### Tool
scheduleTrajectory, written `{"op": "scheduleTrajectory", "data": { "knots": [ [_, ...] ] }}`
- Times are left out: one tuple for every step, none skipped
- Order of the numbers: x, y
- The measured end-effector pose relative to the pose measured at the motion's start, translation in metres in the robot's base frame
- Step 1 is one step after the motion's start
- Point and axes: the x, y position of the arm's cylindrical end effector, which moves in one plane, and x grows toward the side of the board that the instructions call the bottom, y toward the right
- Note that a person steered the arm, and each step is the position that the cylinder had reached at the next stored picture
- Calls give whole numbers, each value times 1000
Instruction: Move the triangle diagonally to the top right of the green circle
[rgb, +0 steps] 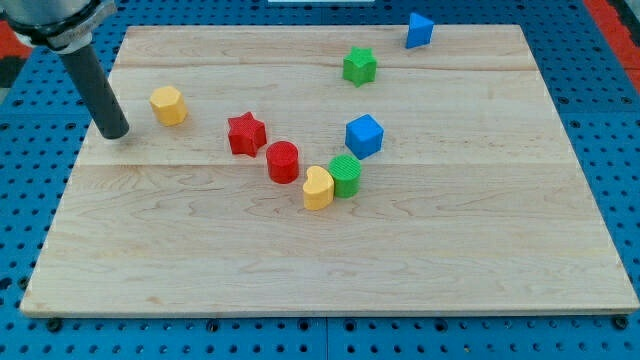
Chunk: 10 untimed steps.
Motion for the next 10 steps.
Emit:
{"op": "scheduleTrajectory", "data": {
  "knots": [
    [-39, 44],
    [-32, 64],
    [-31, 27],
    [-16, 20],
    [-60, 48],
    [-67, 52],
    [-127, 46],
    [-125, 159],
    [-95, 193],
    [-54, 228]
  ]
}}
